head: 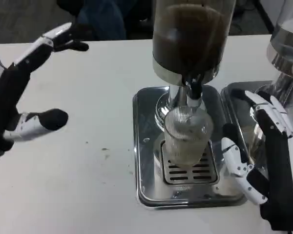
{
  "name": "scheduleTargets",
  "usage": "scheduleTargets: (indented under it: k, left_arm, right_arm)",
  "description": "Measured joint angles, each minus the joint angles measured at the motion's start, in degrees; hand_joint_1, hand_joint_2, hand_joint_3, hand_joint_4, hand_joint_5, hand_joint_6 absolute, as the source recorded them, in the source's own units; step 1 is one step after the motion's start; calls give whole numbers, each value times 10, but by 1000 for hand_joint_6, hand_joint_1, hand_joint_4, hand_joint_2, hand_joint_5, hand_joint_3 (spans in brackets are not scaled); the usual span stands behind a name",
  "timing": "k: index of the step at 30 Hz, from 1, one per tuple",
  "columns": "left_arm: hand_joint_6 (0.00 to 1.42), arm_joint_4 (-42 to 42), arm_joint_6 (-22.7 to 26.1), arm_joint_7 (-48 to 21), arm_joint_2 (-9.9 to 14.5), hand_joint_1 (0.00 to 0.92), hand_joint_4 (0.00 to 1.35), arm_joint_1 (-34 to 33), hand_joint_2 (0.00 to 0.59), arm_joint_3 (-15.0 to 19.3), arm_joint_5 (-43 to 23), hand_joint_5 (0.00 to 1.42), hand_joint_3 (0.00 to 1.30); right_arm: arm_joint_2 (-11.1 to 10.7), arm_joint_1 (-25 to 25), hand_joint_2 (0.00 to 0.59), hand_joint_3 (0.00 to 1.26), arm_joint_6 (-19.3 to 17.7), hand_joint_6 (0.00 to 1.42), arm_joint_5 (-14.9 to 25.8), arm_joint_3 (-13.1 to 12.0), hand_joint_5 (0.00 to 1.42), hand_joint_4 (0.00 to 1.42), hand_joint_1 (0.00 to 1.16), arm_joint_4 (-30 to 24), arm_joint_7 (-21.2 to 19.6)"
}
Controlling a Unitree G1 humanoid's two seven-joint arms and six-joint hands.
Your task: Grasp the cup under the faucet to collect the drink, then remove the cup.
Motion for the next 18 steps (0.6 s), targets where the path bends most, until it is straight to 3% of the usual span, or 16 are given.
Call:
scheduleTargets:
  k: [4,8,18]
  left_arm:
    - [259,-33,53,-101,-1,0,219,-23,54,-5,-128,318,228]
    - [245,-54,162,-241,-15,0,193,-52,65,-6,-259,295,207]
    - [118,-85,431,-448,-56,0,25,-106,72,24,-348,149,105]
  right_arm:
    - [0,-1,461,263,8,145,0,-1,113,203,276,5,4]
    - [0,-3,466,251,17,116,-2,-1,101,201,270,7,8]
    - [2,-5,463,174,39,54,-4,1,31,64,248,27,12]
